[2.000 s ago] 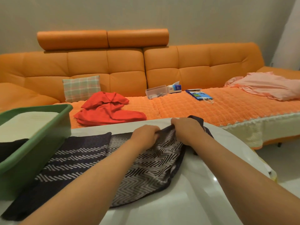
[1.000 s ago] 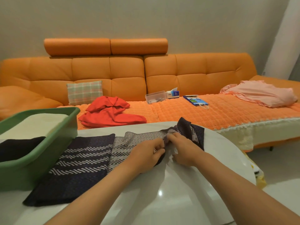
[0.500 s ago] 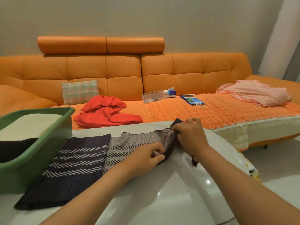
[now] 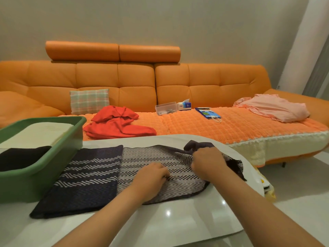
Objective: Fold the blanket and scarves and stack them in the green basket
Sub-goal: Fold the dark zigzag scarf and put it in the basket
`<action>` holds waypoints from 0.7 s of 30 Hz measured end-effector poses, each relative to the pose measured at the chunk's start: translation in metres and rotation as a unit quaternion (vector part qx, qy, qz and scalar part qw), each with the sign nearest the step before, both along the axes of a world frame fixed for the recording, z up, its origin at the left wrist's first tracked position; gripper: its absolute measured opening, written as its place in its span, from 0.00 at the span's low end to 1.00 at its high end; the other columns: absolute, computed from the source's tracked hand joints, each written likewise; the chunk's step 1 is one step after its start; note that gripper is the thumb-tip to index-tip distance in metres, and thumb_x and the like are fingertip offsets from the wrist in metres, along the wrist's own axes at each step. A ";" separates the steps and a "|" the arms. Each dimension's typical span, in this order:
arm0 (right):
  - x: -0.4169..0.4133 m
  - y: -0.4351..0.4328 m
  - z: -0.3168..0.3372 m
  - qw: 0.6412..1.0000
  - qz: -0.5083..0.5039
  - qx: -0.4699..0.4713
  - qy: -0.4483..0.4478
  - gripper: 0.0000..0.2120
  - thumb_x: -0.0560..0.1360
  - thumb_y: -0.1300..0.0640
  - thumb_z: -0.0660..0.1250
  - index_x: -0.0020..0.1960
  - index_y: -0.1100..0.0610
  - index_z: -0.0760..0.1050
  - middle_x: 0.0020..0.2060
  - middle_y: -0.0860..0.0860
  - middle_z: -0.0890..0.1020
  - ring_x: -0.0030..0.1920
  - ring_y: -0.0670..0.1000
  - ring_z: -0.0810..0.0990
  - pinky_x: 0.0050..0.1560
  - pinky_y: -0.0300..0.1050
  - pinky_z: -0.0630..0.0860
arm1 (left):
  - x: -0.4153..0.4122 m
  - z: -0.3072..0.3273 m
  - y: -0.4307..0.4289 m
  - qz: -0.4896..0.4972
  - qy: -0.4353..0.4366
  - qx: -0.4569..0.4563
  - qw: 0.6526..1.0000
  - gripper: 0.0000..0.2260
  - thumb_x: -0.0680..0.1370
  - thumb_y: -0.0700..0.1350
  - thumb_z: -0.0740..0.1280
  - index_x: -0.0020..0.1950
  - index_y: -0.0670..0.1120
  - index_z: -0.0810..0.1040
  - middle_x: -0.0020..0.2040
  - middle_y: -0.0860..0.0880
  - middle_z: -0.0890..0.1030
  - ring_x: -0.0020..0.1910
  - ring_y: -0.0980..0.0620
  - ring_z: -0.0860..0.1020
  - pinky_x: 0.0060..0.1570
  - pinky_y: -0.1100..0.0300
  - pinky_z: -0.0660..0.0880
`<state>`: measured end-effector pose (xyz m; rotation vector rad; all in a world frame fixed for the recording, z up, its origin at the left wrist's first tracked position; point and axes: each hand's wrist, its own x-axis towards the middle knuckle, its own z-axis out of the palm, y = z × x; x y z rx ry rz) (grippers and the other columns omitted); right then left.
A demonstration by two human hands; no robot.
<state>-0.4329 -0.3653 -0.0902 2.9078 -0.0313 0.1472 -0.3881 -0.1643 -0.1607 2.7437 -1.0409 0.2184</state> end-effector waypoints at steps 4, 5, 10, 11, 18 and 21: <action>0.007 0.034 -0.040 0.973 0.102 0.190 0.080 0.23 0.78 0.46 0.63 0.73 0.46 0.67 0.71 0.53 0.67 0.73 0.56 0.64 0.69 0.56 0.66 | -0.006 -0.021 0.013 -0.026 0.031 0.041 0.998 0.28 0.78 0.66 0.56 0.76 0.58 0.62 0.78 0.54 0.60 0.75 0.50 0.59 0.72 0.51 0.59; 0.008 0.037 -0.046 0.962 0.091 0.219 0.138 0.31 0.77 0.43 0.65 0.77 0.44 0.60 0.77 0.52 0.59 0.77 0.56 0.57 0.74 0.60 0.59 | -0.011 -0.023 0.015 -0.031 0.050 0.043 0.997 0.31 0.77 0.68 0.55 0.78 0.58 0.58 0.80 0.54 0.55 0.78 0.51 0.53 0.75 0.50 0.53; 0.020 0.025 -0.034 0.955 0.032 0.185 0.231 0.52 0.64 0.31 0.73 0.80 0.38 0.47 0.80 0.47 0.51 0.80 0.54 0.48 0.76 0.66 0.51 | -0.018 -0.013 0.019 -0.041 0.154 0.089 0.983 0.41 0.73 0.74 0.56 0.80 0.58 0.48 0.81 0.54 0.44 0.79 0.54 0.41 0.77 0.47 0.42; 0.025 0.024 -0.032 0.961 0.019 0.164 0.222 0.50 0.65 0.31 0.70 0.79 0.38 0.49 0.80 0.49 0.53 0.79 0.56 0.50 0.75 0.67 0.51 | -0.013 -0.007 0.018 -0.053 0.167 0.061 0.983 0.37 0.74 0.73 0.56 0.79 0.59 0.55 0.81 0.53 0.52 0.79 0.53 0.49 0.77 0.47 0.49; 0.077 0.032 -0.049 0.983 0.045 0.171 0.049 0.27 0.81 0.51 0.56 0.79 0.51 0.59 0.76 0.54 0.64 0.74 0.58 0.63 0.72 0.59 0.61 | 0.040 -0.004 0.026 0.046 0.008 -0.030 0.998 0.16 0.81 0.52 0.60 0.68 0.55 0.75 0.66 0.53 0.76 0.66 0.50 0.72 0.65 0.52 0.68; 0.096 0.023 -0.066 0.978 0.012 0.166 0.124 0.31 0.82 0.40 0.50 0.81 0.50 0.49 0.80 0.55 0.53 0.79 0.58 0.54 0.76 0.59 0.55 | 0.049 -0.019 0.037 0.051 0.075 0.060 0.994 0.26 0.80 0.65 0.57 0.77 0.61 0.62 0.78 0.53 0.60 0.77 0.50 0.57 0.75 0.48 0.54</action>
